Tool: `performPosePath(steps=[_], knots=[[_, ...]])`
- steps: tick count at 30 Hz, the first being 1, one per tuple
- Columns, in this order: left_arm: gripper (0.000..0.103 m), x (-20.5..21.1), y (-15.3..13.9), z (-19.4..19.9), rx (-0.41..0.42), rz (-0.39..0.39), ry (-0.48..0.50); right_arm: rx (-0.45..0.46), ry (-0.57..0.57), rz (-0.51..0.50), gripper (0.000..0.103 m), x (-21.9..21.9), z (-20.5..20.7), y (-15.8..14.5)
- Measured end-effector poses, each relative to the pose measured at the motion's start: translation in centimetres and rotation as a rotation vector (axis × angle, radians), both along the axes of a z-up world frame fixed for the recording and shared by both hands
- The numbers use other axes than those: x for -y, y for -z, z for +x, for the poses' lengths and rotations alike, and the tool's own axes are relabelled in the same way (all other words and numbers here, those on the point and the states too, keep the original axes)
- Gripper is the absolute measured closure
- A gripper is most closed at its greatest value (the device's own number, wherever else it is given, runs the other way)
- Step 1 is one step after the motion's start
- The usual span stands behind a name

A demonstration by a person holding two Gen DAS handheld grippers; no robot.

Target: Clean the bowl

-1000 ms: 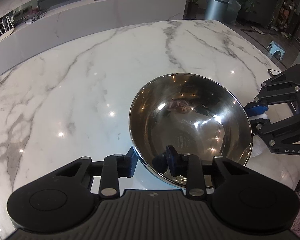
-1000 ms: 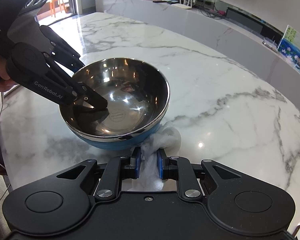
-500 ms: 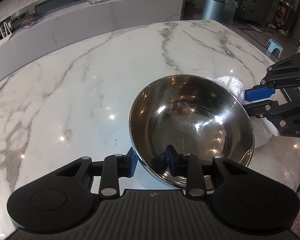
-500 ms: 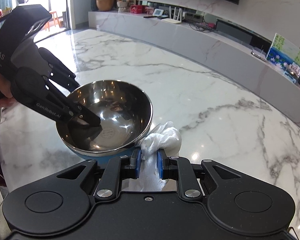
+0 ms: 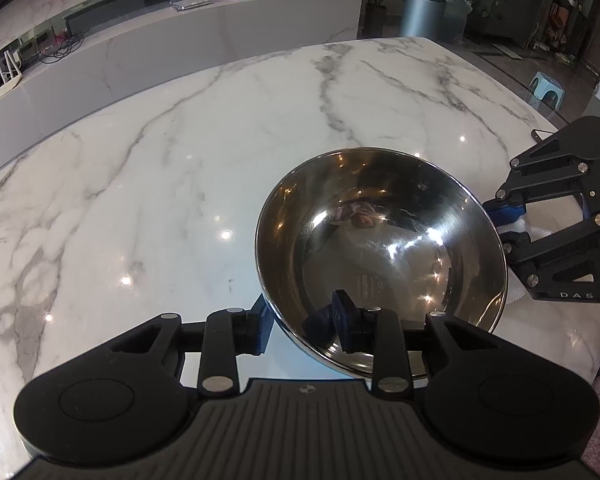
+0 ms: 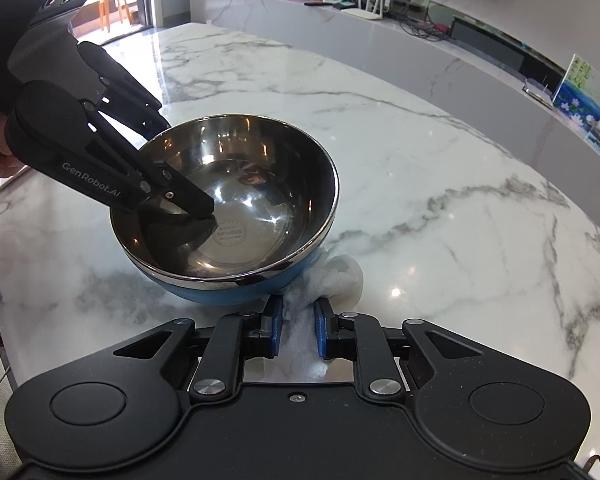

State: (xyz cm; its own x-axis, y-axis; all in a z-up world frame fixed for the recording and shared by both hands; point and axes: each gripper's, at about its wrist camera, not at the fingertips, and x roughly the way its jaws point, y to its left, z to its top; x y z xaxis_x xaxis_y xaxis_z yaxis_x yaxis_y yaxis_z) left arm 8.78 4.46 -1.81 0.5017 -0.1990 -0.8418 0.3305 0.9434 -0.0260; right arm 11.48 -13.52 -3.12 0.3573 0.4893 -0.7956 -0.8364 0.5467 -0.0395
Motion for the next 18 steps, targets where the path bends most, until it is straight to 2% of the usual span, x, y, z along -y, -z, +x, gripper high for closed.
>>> performPosePath(steps=[8,12,18], knots=[[0.071,-0.2,0.3,-0.4,0.036,-0.029,0.026,-0.006,0.005,0.010,0.087,0.2,0.3,0.0],[0.079,-0.8,0.6,-0.4,0.051,-0.074,0.011,-0.007,0.014,0.016,0.087,0.5,0.5,-0.1],[0.082,-0.9,0.6,-0.3,0.054,-0.092,0.032,0.020,0.033,0.044,0.087,1.5,0.7,-1.3]])
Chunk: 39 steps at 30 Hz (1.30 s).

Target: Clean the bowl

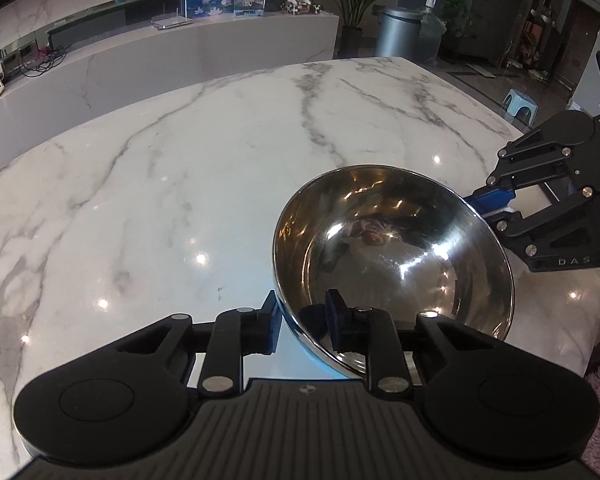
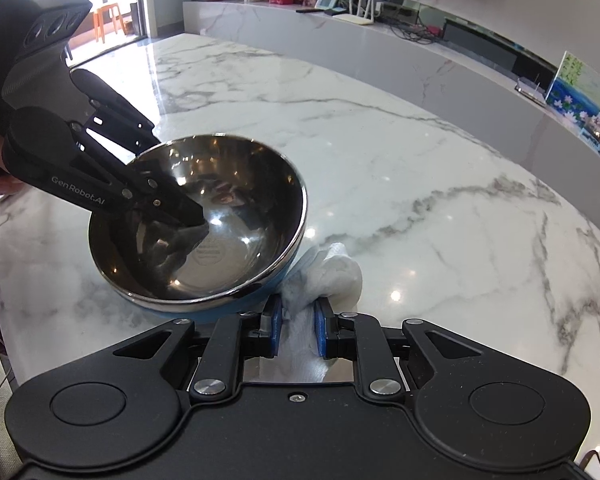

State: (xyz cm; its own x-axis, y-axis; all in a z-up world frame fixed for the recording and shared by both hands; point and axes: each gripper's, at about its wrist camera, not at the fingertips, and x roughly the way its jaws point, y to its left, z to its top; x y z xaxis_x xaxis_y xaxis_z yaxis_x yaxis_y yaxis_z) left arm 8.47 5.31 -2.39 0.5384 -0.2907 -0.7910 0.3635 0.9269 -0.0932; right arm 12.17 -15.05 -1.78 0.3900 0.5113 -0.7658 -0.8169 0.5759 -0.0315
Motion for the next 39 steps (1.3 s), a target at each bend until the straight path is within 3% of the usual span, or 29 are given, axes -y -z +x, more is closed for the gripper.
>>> performPosePath(steps=[6,20,22,24,28,32,35,39], knots=[[0.082,0.4,-0.1,0.2,-0.006,0.009,-0.005,0.029,0.017,0.055,0.087,1.5,0.0,-1.9],[0.080,0.9,-0.4,0.0,0.002,0.048,-0.021,0.019,-0.056,-0.039,0.087,0.4,-1.6,-0.4],[0.073,0.7,-0.8,-0.2,0.013,0.038,-0.031,0.017,-0.048,-0.031,0.087,0.5,-1.4,-0.4],[0.055,0.4,-1.4,-0.4,0.027,0.019,-0.048,0.014,-0.033,-0.026,0.087,0.7,-1.1,-0.5],[0.052,-0.3,-2.1,-0.8,-0.001,-0.023,-0.082,0.009,-0.028,-0.038,0.087,0.6,-1.0,-0.2],[0.050,-1.2,-2.2,-1.2,-0.090,-0.047,-0.143,0.005,-0.036,-0.045,0.087,0.3,-0.9,0.0],[0.036,-1.9,-2.2,-1.4,-0.167,-0.082,-0.224,0.004,-0.037,-0.049,0.087,0.2,-0.9,0.1],[0.038,-1.7,-2.4,-1.8,-0.186,-0.122,-0.247,0.005,-0.043,-0.055,0.087,0.1,-0.9,0.2]])
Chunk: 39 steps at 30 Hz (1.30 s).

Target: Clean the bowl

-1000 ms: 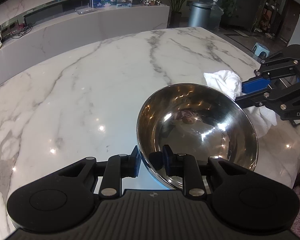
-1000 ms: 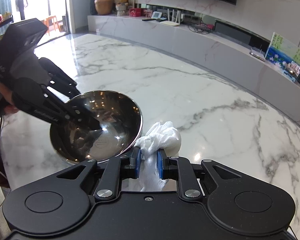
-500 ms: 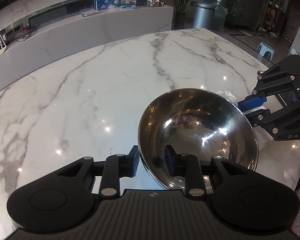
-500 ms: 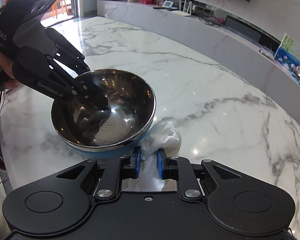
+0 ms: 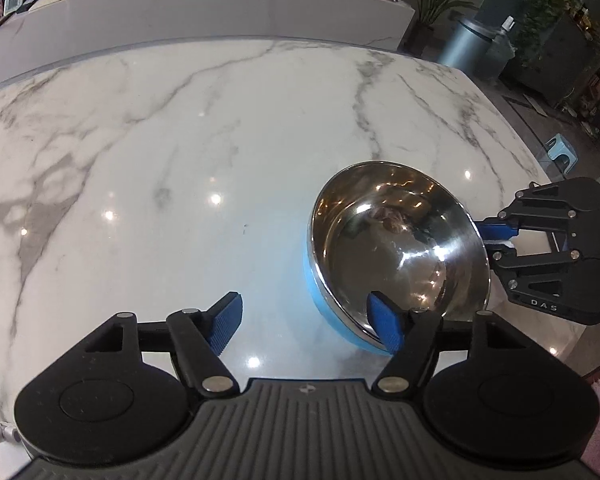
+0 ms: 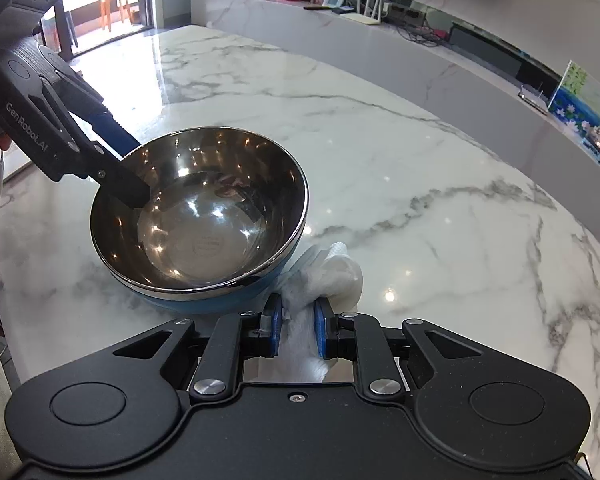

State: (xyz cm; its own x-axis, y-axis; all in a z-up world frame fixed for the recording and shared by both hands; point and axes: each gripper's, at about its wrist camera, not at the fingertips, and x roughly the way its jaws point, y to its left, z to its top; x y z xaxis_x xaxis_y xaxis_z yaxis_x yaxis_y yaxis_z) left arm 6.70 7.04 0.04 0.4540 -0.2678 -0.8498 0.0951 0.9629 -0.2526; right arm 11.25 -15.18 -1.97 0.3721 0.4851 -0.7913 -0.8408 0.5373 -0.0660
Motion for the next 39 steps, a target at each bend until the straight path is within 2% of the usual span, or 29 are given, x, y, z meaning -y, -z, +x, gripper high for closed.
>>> performPosePath(steps=[1,2,3,5,10,15,20,25,31,39], knots=[[0.040,0.1,0.0,0.0,-0.001,-0.012,-0.001,0.001,0.000,-0.001,0.087,0.0,0.0,0.0],[0.047,0.2,0.0,-0.1,-0.006,-0.020,0.002,0.002,0.002,0.000,0.087,0.0,0.0,0.0],[0.059,0.4,0.1,0.0,-0.014,-0.032,0.007,0.004,0.003,0.000,0.087,-0.1,0.0,-0.1],[0.067,0.7,0.2,0.0,-0.020,-0.056,0.006,0.007,0.002,0.001,0.087,-0.1,-0.1,-0.1],[0.069,1.4,0.0,-0.2,-0.026,-0.029,0.014,0.012,0.001,0.000,0.087,-0.2,-0.1,-0.1],[0.076,1.5,0.2,-0.2,-0.024,-0.003,0.009,0.018,-0.002,-0.005,0.087,-0.2,-0.3,-0.2],[0.076,2.2,0.2,-0.1,-0.022,0.042,0.018,0.040,0.002,0.005,0.087,0.0,-0.5,-0.8],[0.076,2.3,0.2,0.0,-0.022,0.047,0.017,0.049,0.017,0.037,0.087,0.6,-0.3,-1.7],[0.077,2.6,0.4,0.3,-0.017,0.065,0.022,0.034,-0.003,0.003,0.087,0.3,-0.2,-0.8],[0.084,3.0,0.6,0.8,-0.006,0.099,0.025,-0.007,-0.052,-0.051,0.087,-0.6,-0.4,0.6]])
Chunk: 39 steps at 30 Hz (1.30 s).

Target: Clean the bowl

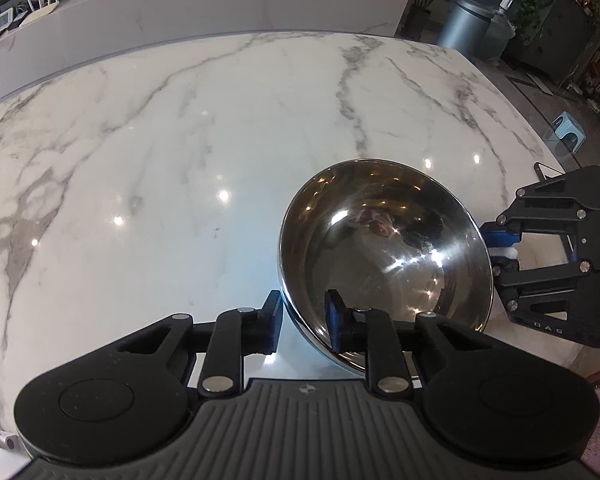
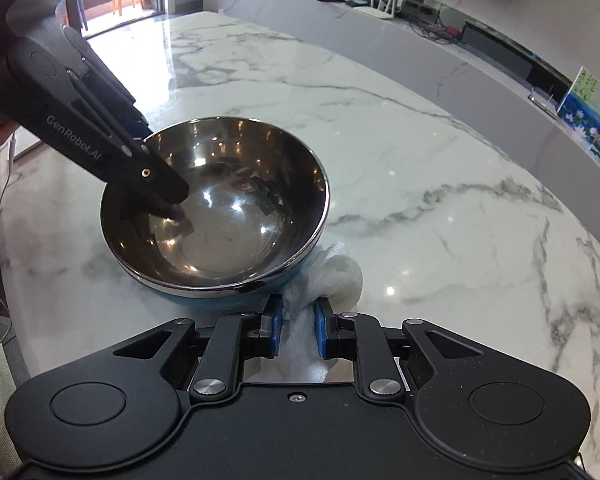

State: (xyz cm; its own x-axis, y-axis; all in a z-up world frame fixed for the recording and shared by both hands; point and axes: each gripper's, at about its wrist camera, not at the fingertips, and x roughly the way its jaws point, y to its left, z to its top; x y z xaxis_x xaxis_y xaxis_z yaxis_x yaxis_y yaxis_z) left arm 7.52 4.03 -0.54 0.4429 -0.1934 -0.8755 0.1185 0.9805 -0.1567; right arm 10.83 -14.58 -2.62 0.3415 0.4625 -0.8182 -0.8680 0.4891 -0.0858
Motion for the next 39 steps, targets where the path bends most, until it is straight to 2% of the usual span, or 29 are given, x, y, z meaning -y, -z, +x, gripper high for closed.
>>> performPosePath(steps=[6,13,25,34,37,39], knots=[[0.085,0.1,0.1,0.1,0.000,0.003,0.002,0.018,0.004,0.007,0.087,0.5,-0.1,-0.5],[0.085,0.2,0.1,0.4,0.009,0.020,0.000,0.062,0.027,0.107,0.087,2.6,-0.2,-3.0],[0.085,1.0,0.2,1.2,0.025,0.046,0.002,0.032,-0.027,0.026,0.087,1.5,-0.8,-1.1],[0.085,0.8,0.3,1.5,0.030,0.035,-0.004,0.001,-0.029,-0.011,0.087,0.8,-1.0,-0.1],[0.084,0.5,0.1,1.4,0.028,0.008,-0.017,-0.010,-0.018,-0.003,0.087,0.9,-0.8,-0.1],[0.078,0.3,-0.1,1.2,0.029,0.003,-0.024,-0.013,-0.016,-0.002,0.087,1.0,-0.8,-0.1]])
